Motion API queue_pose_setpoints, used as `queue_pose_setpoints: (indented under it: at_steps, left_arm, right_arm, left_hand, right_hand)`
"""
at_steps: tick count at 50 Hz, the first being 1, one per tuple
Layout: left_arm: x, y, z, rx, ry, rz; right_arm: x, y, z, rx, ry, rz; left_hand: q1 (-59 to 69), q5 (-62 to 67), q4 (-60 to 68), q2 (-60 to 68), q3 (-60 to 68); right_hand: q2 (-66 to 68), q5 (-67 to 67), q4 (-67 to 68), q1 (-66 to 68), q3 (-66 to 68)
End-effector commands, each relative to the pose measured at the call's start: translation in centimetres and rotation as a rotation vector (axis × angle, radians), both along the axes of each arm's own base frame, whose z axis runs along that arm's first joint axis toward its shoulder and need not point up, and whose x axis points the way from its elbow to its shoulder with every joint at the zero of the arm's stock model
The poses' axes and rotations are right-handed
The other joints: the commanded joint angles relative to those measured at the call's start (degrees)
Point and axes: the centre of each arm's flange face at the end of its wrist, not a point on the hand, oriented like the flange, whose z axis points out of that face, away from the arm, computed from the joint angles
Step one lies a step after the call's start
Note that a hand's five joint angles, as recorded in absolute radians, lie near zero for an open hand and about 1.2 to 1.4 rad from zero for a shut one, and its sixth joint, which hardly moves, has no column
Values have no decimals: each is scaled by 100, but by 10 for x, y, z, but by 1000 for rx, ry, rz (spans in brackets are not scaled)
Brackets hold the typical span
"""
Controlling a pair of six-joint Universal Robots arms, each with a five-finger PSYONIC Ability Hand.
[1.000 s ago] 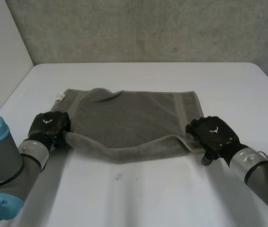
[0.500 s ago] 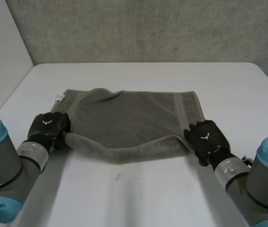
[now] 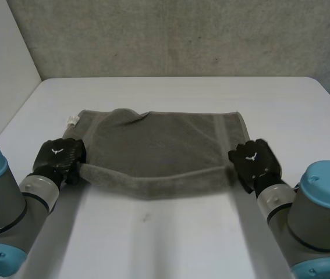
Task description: Fold the towel.
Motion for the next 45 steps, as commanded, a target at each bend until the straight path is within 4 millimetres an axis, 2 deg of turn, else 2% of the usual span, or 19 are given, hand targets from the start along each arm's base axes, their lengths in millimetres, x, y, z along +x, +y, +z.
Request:
queue_pose_setpoints:
  at_steps: [1,2,3,8,23,25,26,27,30,36,37,38,39,40,41,43,44,45]
  left_arm:
    - [0,0,-4,3,-7,-3]
    - [0,0,-5,4,-9,-1]
    - [0,0,-5,4,-9,-1]
    - [0,-1,-16,28,-39,-8]
    - [0,-4,-22,-13,-169,-42]
    - [0,-4,-22,-14,-172,-43]
    - [0,-3,-21,-14,-171,-44]
    - [0,-3,-19,-17,-168,-47]
    - [0,-2,-18,-18,-167,-48]
    - [2,7,0,-39,-167,-48]
    - [3,11,9,-48,-174,-51]
    - [3,11,9,-48,-174,-51]
    - [5,17,22,-66,-181,-51]
    - [9,23,39,-96,-189,-45]
    - [9,23,39,-96,-189,-44]
    - [19,38,74,-175,-195,-22]
    - [19,38,74,-175,-195,-21]
    - [23,46,92,-226,-190,-15]
  right_arm:
    - [-22,-9,35,-87,-41,-49]
    - [-32,-15,34,-77,-37,-73]
    - [-39,-19,31,-56,-33,-80]
    - [-52,-26,25,9,-32,-69]
    - [-56,-29,26,48,-32,-62]
    - [-56,-29,27,46,-32,-62]
    - [-57,-30,28,42,-33,-64]
    - [-57,-30,28,45,-33,-64]
    - [-57,-30,28,47,-31,-61]
    - [-57,-27,31,79,-14,-57]
    - [-58,-26,39,85,-13,-59]
    - [-59,-22,54,80,-13,-57]
    - [-59,-22,54,80,-13,-57]
    - [-62,-17,74,73,-18,-60]
    - [-62,-17,74,73,-18,-60]
    - [-77,-10,113,55,-29,-90]
    - [-77,-9,113,55,-29,-90]
    - [-85,-5,133,33,-40,-95]
  left_hand:
    - [-971,-998,-1060,-1053,-1053]
    - [-1538,-1565,-1626,-1619,-1619]
    - [-1543,-1570,-1632,-1625,-1625]
    - [-1711,-1739,-1800,-1793,-1793]
    - [-1577,-1604,-1666,-1659,-1659]
    - [-1173,-1200,-1262,-1255,-1255]
    - [276,248,187,194,194]
    - [1104,1077,1016,1022,1022]
    - [1112,1085,1024,1031,1031]
    - [1112,1085,1024,1031,1031]
    - [1112,1085,1024,1031,1031]
    - [1112,1085,1024,1031,1031]
    - [1112,1085,1024,1031,1031]
    - [1112,1085,1024,1031,1031]
    - [1112,1085,1024,1031,1031]
    - [1112,1085,1024,1031,1031]
    - [1112,1085,1024,1031,1031]
    - [1112,1085,1024,1031,1031]
  right_hand:
    - [372,300,319,357,331]
    - [372,300,319,357,331]
    - [372,300,319,357,331]
    - [372,300,319,357,331]
    - [372,300,319,357,331]
    - [372,300,319,357,331]
    - [372,300,319,357,331]
    - [372,300,319,357,331]
    - [372,300,319,357,331]
    - [372,300,319,357,331]
    - [372,300,319,357,331]
    - [372,300,319,357,331]
    - [372,300,319,357,331]
    - [372,300,319,357,331]
    - [372,300,319,357,331]
    - [372,300,319,357,331]
    - [372,300,319,357,331]
    - [372,300,319,357,331]
